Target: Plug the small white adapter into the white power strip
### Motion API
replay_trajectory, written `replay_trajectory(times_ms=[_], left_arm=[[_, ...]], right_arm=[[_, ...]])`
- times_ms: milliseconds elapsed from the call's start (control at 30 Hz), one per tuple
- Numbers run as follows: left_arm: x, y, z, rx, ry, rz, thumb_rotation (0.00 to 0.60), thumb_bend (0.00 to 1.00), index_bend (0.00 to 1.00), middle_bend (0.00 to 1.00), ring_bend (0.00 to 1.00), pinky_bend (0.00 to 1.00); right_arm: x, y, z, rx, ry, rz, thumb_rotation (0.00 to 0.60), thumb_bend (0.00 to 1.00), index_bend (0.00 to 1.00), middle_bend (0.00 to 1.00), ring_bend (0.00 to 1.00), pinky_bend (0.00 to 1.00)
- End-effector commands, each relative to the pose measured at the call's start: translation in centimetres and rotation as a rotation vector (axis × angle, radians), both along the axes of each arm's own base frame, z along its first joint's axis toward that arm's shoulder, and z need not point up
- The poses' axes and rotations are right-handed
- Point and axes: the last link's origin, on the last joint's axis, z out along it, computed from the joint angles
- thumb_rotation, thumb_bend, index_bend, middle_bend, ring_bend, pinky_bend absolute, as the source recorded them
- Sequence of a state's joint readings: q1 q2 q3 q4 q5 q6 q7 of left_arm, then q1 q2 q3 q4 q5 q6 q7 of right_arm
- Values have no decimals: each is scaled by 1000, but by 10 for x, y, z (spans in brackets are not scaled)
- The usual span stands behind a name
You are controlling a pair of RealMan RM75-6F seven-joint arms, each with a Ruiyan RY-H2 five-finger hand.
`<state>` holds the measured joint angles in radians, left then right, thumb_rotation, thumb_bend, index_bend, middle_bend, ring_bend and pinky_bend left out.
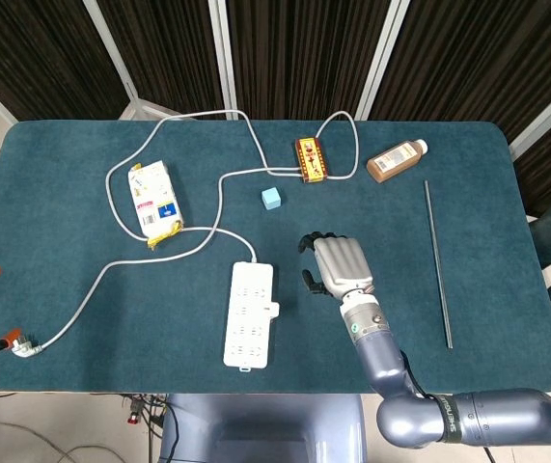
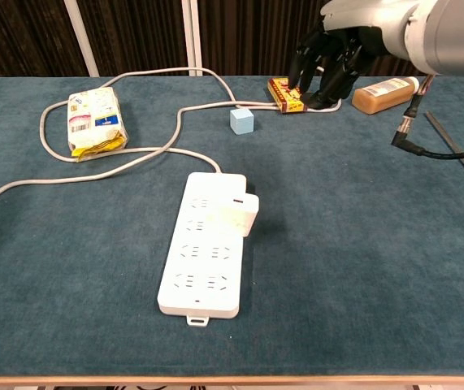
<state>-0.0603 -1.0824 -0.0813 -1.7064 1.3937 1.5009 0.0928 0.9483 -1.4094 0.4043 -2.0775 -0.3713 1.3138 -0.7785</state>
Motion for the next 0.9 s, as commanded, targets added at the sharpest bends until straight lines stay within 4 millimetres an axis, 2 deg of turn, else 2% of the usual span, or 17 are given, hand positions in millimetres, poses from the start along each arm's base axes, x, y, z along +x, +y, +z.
replay_trajectory(times_ms=[33,233,300,467,733,900], left_arm=[[0,0,1,3,-1,2,600,85,188,0,0,0],[-1,1,0,-1,1,3,600,85,189,0,0,0],[-1,1,0,-3,2,5,600,85,189,0,0,0],[-1,1,0,-2,1,6,600,85,190,0,0,0],[-1,1,-1,-8,3,6,600,86,190,0,0,0],[0,1,-3,-13,5,7,600,86,190,0,0,0]], right_arm=[[-4,-2,-1,-1,12,-18,600,509,484,355,339,371],[-10,-5,-5,2,42,-37,600,509,542,366,340,374],[-11,-5,-6,9,55,-37,600,510,562,392,356,406],[-12,-7,-5,1,58,-38,600,509,662,508,477,604],[-13,-8,-3,-12,19,-51,600,510,978,739,780,939],[-15,4,-7,48,40,-48,600,556,1000,759,809,972]])
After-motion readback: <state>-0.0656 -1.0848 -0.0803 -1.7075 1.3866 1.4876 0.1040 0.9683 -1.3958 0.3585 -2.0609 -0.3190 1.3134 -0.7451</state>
